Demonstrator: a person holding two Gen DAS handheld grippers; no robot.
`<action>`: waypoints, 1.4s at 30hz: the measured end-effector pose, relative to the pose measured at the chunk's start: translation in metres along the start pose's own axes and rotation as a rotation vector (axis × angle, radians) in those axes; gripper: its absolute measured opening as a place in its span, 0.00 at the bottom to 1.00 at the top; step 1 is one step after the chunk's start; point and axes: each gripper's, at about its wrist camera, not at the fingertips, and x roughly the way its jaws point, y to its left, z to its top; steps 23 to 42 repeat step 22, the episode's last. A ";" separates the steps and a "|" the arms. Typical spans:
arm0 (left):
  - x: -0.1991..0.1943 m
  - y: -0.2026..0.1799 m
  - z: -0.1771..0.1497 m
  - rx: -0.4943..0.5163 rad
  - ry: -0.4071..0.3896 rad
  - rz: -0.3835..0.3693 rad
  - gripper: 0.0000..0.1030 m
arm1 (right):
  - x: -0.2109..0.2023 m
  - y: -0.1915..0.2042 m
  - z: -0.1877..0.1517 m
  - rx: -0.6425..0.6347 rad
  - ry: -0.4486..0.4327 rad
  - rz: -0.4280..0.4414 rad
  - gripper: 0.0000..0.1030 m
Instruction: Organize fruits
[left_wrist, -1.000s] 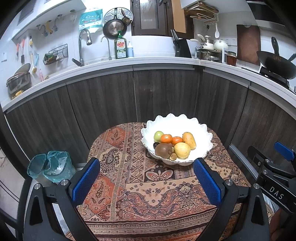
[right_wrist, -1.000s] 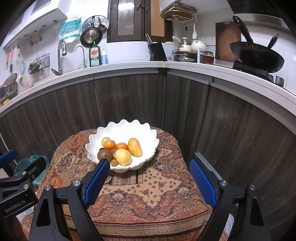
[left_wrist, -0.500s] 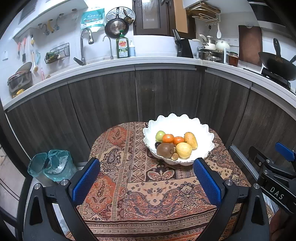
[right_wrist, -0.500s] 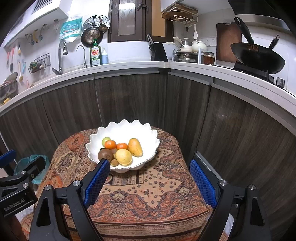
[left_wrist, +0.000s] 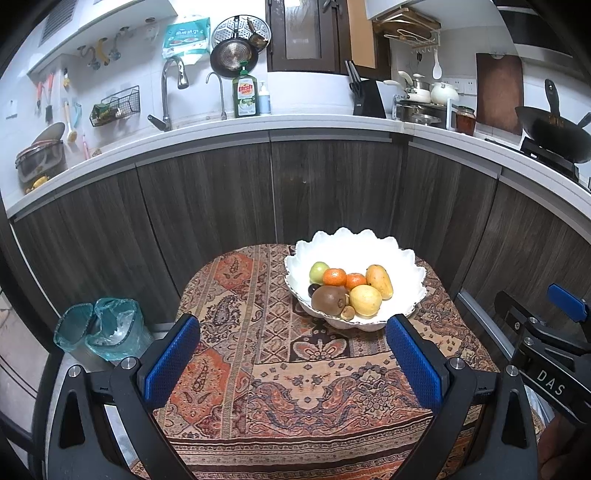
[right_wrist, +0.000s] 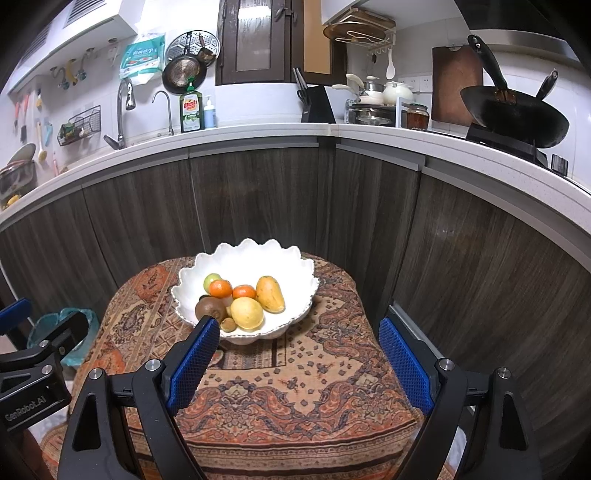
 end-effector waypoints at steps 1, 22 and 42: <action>-0.001 0.000 0.000 0.000 -0.002 0.001 0.99 | 0.000 0.000 0.000 0.000 -0.001 0.000 0.87; 0.008 -0.003 -0.004 -0.003 0.003 0.004 0.99 | 0.005 -0.006 -0.003 -0.009 0.013 0.007 0.87; 0.008 -0.003 -0.004 -0.003 0.003 0.004 0.99 | 0.005 -0.006 -0.003 -0.009 0.013 0.007 0.87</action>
